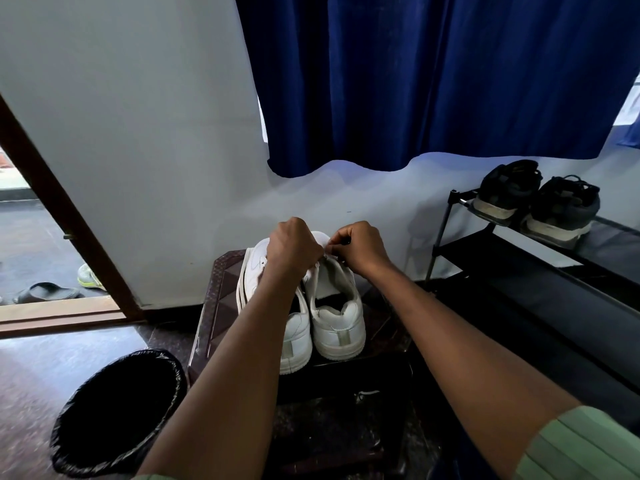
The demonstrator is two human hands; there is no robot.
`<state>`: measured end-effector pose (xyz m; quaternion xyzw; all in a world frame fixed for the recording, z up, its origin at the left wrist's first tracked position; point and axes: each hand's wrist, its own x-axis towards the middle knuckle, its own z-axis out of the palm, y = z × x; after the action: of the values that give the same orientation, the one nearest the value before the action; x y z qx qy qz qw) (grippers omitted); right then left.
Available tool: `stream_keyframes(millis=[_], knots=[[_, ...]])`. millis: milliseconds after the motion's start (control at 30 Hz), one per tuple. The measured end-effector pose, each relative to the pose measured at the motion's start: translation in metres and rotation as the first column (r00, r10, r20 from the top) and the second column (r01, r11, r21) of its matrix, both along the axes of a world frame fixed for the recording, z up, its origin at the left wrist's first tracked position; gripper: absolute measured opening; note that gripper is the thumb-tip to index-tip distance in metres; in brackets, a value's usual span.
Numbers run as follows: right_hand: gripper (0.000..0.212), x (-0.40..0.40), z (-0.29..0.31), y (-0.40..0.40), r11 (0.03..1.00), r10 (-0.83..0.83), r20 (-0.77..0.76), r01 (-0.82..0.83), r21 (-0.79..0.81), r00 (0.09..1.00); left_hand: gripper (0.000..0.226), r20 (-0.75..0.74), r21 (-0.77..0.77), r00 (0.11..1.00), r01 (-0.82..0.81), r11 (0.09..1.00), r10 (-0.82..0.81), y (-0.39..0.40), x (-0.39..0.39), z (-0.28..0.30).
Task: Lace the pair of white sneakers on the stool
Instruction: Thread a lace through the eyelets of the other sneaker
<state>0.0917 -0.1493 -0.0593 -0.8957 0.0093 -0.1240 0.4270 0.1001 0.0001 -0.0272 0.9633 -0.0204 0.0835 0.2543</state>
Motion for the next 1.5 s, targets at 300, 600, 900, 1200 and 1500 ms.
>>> stream_keyframes(millis=[300,600,900,1200,1500], knots=[[0.017,0.000,-0.004,-0.007,0.919,0.001,-0.163,0.063,0.390,0.987,0.011,0.015,0.030,0.998,-0.056,0.998,0.055,0.000,0.005,-0.009],[0.022,-0.001,0.002,-0.008,0.824,0.123,-0.284,0.062,0.564,0.951,0.021,-0.004,-0.026,1.000,0.027,0.999,-0.027,0.002,0.004,-0.012],[0.010,0.002,0.025,-0.001,0.960,0.165,-0.216,-0.106,0.260,0.962,0.025,-0.172,-0.332,0.985,-0.062,0.941,0.004,0.015,0.007,-0.002],[0.006,-0.003,0.031,0.014,0.893,0.049,-0.058,-0.018,0.449,0.997,0.032,-0.279,-0.411,0.957,-0.039,0.911,-0.085,0.019,-0.001,0.012],[0.006,-0.004,0.030,0.017,0.974,0.071,-0.033,-0.076,-0.213,0.997,0.029,-0.248,-0.232,0.968,-0.108,0.967,0.049,0.020,-0.009,0.013]])
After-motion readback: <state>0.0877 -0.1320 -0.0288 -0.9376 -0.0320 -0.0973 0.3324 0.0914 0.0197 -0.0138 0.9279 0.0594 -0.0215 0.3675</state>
